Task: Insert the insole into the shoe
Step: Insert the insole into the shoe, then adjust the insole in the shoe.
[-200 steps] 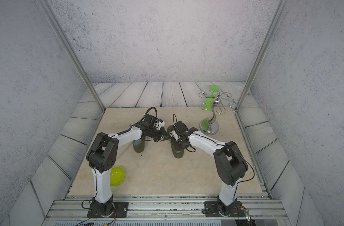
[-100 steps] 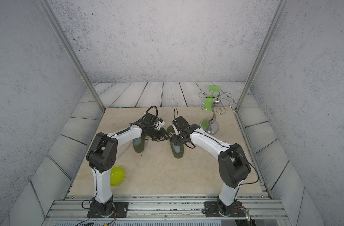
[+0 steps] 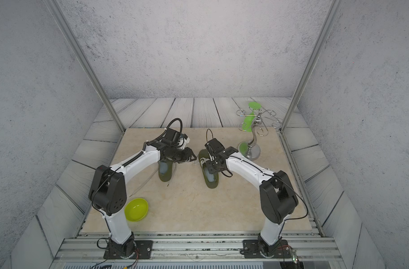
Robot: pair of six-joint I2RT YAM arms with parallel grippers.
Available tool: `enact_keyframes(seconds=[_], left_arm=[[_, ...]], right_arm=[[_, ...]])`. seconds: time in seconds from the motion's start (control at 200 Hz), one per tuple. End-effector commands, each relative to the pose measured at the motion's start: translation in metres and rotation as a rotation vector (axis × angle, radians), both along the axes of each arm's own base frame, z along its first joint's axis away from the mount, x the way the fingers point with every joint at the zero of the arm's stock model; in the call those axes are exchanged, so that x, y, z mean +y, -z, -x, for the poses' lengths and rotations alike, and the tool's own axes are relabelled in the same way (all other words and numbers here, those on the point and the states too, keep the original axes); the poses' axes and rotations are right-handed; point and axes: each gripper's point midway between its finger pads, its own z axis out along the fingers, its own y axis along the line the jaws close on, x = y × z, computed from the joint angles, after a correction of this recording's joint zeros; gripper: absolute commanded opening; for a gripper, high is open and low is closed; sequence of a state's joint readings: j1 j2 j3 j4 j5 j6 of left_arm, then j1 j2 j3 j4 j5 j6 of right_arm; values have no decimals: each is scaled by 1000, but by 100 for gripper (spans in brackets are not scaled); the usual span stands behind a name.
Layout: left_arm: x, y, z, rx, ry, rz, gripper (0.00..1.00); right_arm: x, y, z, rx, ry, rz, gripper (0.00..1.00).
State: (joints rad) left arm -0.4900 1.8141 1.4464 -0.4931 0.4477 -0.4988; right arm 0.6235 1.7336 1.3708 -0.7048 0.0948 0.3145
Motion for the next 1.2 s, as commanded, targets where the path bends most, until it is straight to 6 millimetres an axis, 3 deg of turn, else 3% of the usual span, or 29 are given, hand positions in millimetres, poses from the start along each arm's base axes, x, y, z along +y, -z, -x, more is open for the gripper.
enact_keyframes(seconds=[0.0, 0.145, 0.27, 0.515, 0.811, 1.006, 1.196], left_arm=[[19, 7, 11, 8, -64, -45, 44], [20, 19, 19, 41, -75, -27, 44], [12, 28, 25, 79, -93, 24, 44], [2, 54, 46, 142, -113, 47, 44], [-33, 88, 60, 211, -105, 97, 44], [-42, 107, 61, 252, -106, 105, 43], [-40, 111, 63, 254, -106, 93, 43]], right_arm=[[-23, 7, 20, 47, 44, 75, 40], [-3, 16, 33, 94, -34, -20, 18], [12, 28, 31, 144, -68, -50, 9], [37, 51, 27, 198, -145, -111, 8], [48, 77, 25, 250, -191, -133, 8], [52, 71, 36, 270, -224, -213, 8], [57, 58, 39, 292, -240, -293, 8]])
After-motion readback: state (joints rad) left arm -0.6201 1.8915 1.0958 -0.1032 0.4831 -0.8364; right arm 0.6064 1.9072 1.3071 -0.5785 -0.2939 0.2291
